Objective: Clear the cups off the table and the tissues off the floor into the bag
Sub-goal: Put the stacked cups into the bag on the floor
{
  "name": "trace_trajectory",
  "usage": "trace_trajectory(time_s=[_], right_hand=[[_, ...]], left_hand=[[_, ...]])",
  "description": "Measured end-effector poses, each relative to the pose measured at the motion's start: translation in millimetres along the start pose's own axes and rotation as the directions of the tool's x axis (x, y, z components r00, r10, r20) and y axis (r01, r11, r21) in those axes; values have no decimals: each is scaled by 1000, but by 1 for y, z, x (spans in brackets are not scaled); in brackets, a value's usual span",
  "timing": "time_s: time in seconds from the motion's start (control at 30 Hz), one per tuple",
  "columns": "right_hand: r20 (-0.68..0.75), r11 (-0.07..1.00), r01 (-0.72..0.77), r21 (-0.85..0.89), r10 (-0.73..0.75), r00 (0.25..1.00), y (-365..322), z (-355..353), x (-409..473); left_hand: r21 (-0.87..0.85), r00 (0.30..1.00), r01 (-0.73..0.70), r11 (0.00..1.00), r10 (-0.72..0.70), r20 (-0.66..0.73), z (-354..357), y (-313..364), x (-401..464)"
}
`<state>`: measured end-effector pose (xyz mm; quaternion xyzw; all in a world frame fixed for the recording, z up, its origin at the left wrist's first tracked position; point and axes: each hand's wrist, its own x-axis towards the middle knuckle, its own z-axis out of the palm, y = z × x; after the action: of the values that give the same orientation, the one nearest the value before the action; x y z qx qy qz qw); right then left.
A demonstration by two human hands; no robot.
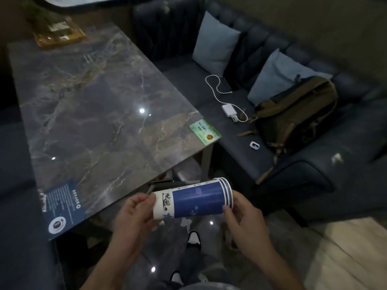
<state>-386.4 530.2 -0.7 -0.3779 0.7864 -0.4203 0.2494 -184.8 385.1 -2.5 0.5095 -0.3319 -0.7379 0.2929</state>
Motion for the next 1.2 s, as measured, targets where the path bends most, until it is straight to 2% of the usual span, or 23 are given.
trace_trajectory(time_s=[0.2, 0.33, 0.47, 0.57, 0.8, 0.97, 1.1, 1.2], right_hand=[[-25, 992, -126, 31, 126, 992, 13, -11, -71], [-39, 989, -143, -38, 141, 989, 22, -26, -102], [-27, 978, -181, -104, 180, 983, 34, -43, -115], [-26, 971, -214, -103, 212, 977, 56, -56, -116], [-15, 947, -320, -28, 319, 948, 118, -115, -107], [26, 933, -338, -124, 344, 939, 188, -165, -96], [113, 926, -347, -149, 364, 925, 233, -195, -87], [172, 929, -329, -172, 357, 918, 256, -202, -81]], left_hand=[[-24, 995, 79, 997, -78, 68, 1, -40, -37], [136, 990, 108, 985, -118, 73, 10, -67, -51], [287, 989, 75, 955, -107, 97, 16, -89, -55], [332, 992, 53, 942, -87, 90, 28, -105, -56], [500, 999, -34, 865, 24, 25, 101, -156, -52], [585, 999, -25, 811, 6, 34, 170, -196, -54], [654, 999, -24, 756, -3, 40, 200, -223, -53], [657, 998, 61, 751, -45, -42, 210, -238, -48]])
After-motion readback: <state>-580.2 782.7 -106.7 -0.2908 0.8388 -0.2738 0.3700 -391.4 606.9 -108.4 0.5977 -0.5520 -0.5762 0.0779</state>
